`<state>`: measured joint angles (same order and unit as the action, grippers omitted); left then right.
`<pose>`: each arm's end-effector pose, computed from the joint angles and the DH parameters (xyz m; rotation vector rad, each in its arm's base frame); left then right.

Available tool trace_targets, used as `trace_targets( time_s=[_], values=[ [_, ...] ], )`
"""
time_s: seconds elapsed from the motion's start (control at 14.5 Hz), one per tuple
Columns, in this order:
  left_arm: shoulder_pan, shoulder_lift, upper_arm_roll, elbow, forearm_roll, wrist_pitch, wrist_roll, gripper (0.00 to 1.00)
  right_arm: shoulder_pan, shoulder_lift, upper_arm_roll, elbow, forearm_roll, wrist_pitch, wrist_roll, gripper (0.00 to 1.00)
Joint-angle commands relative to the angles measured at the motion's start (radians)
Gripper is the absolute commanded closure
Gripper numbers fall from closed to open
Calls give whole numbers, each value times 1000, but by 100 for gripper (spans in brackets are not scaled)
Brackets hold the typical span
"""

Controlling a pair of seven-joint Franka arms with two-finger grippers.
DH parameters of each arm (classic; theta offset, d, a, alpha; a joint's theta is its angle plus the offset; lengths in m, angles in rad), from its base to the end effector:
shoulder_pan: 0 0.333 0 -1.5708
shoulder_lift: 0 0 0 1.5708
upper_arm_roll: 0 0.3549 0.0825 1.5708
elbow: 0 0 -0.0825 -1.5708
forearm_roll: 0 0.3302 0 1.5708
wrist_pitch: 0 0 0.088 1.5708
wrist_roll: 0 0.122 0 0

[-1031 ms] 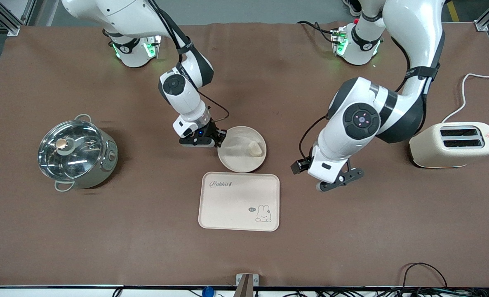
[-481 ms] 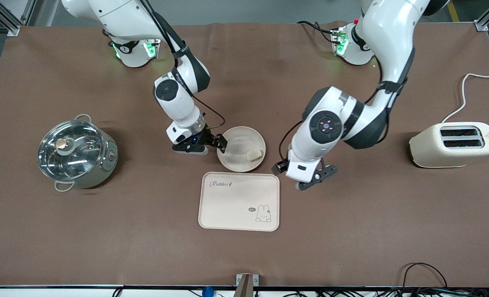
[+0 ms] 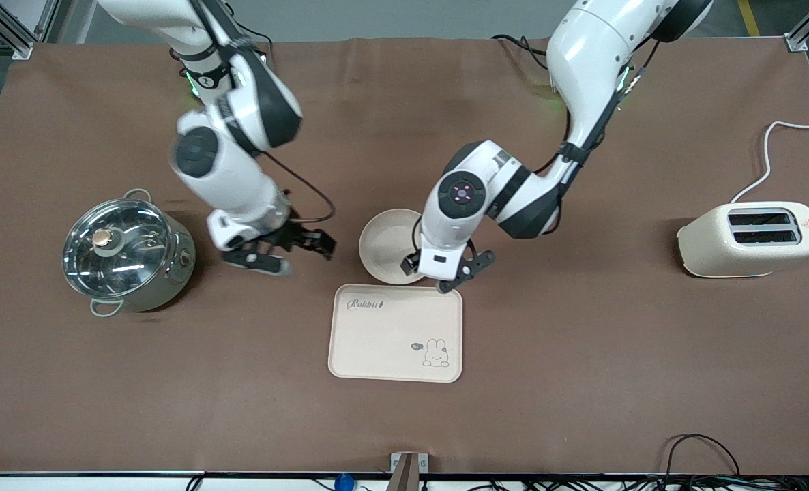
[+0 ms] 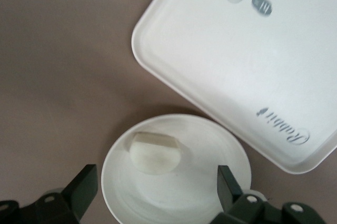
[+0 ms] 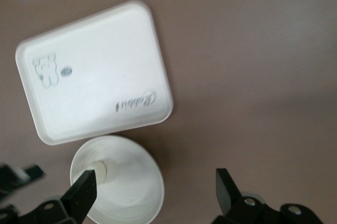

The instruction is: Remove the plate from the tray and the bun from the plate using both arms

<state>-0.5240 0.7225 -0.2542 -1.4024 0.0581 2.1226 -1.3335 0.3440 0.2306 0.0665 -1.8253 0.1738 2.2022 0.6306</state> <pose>0.5363 -0.4632 0.3299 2.9320 0.8879 -0.1408 0.5456 0.2428 0.4718 -2.8910 0.4598 -0.0671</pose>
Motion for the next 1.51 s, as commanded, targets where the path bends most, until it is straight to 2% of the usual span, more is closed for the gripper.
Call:
trace_targets(
  time_s=[0.0, 0.21, 0.34, 0.55, 0.89, 1.03, 1.31, 1.44],
  values=[
    [-54, 47, 19, 5, 5, 60, -70, 0, -146, -89, 18, -29, 3, -68, -128, 0],
    [-71, 101, 23, 7, 86, 79, -171, 0, -269, -163, 18, -3, 3, -214, -276, 0],
    [-73, 121, 23, 5, 114, 94, -210, 2, -335, -185, 15, 78, -8, -353, -371, 0],
    [-74, 127, 23, 0, 115, 91, -213, 8, -399, -185, 16, 199, -101, -478, -506, 0],
    [-71, 138, 23, 2, 115, 89, -210, 36, -468, -185, 12, 314, -119, -616, -609, 0],
    [-65, 137, 23, 8, 111, 88, -207, 44, -482, -194, 13, 354, -167, -714, -614, 0],
    [-68, 120, 21, 10, 103, 77, -210, 69, -493, -237, 19, 362, -165, -795, -600, 0],
    [-68, 111, 20, 13, 105, 44, -210, 74, -499, -237, 15, 360, -171, -797, -614, 0]
  ],
)
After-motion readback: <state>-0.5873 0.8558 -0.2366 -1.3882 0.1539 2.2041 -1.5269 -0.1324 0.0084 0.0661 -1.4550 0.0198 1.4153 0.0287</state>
